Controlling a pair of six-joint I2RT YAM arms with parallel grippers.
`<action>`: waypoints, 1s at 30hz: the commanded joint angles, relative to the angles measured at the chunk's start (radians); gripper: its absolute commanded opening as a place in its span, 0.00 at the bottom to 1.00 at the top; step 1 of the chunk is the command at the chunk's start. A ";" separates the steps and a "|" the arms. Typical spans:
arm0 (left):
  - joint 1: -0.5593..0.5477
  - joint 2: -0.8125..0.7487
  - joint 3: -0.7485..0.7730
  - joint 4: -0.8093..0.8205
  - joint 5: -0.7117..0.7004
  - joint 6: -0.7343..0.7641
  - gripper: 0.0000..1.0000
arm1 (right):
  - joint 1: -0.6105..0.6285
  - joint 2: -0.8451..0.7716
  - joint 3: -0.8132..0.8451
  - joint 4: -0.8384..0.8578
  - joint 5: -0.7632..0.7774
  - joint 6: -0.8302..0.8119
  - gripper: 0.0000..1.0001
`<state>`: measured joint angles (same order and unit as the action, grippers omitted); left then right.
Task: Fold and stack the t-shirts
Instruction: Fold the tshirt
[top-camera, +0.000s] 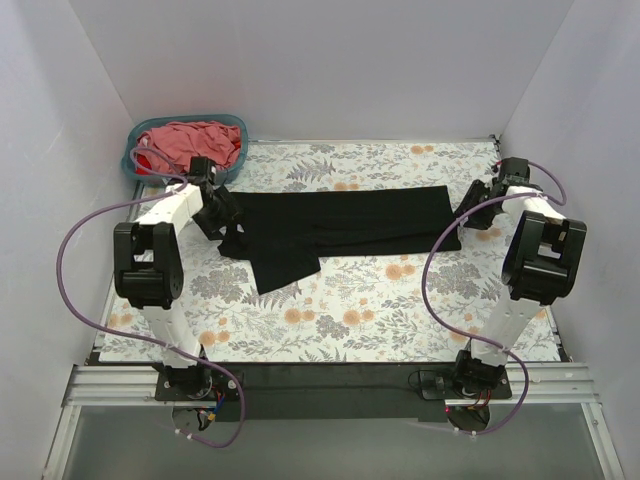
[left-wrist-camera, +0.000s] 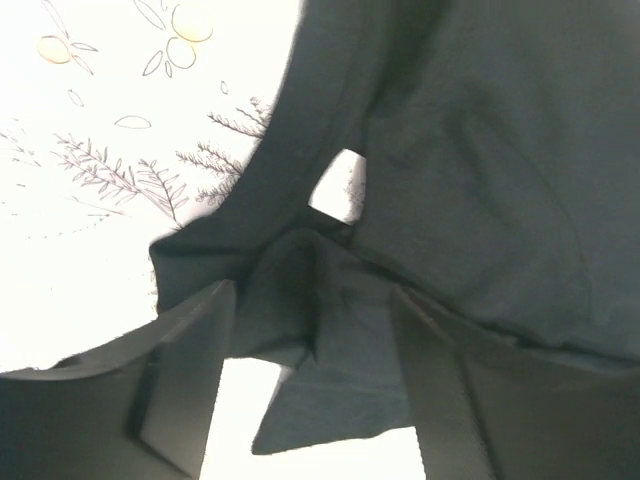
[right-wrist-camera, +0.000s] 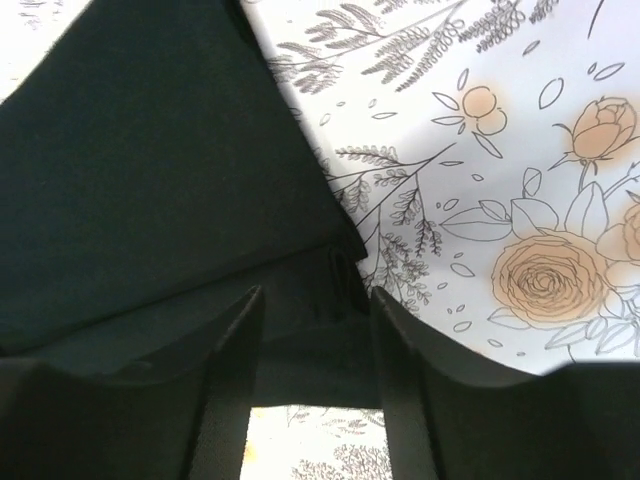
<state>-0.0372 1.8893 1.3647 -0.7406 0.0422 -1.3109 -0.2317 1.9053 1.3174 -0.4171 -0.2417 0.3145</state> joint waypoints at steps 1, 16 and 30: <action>0.007 -0.148 -0.010 0.037 -0.025 0.012 0.64 | 0.015 -0.107 0.022 0.011 0.014 -0.023 0.54; -0.308 -0.498 -0.334 0.006 -0.172 -0.048 0.67 | 0.313 -0.575 -0.362 -0.088 0.128 -0.077 0.74; -0.535 -0.227 -0.306 0.024 -0.288 -0.070 0.45 | 0.485 -0.704 -0.557 -0.034 0.097 -0.035 0.74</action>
<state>-0.5556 1.6463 1.0210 -0.7300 -0.1959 -1.3701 0.2443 1.2358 0.7727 -0.4900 -0.1379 0.2657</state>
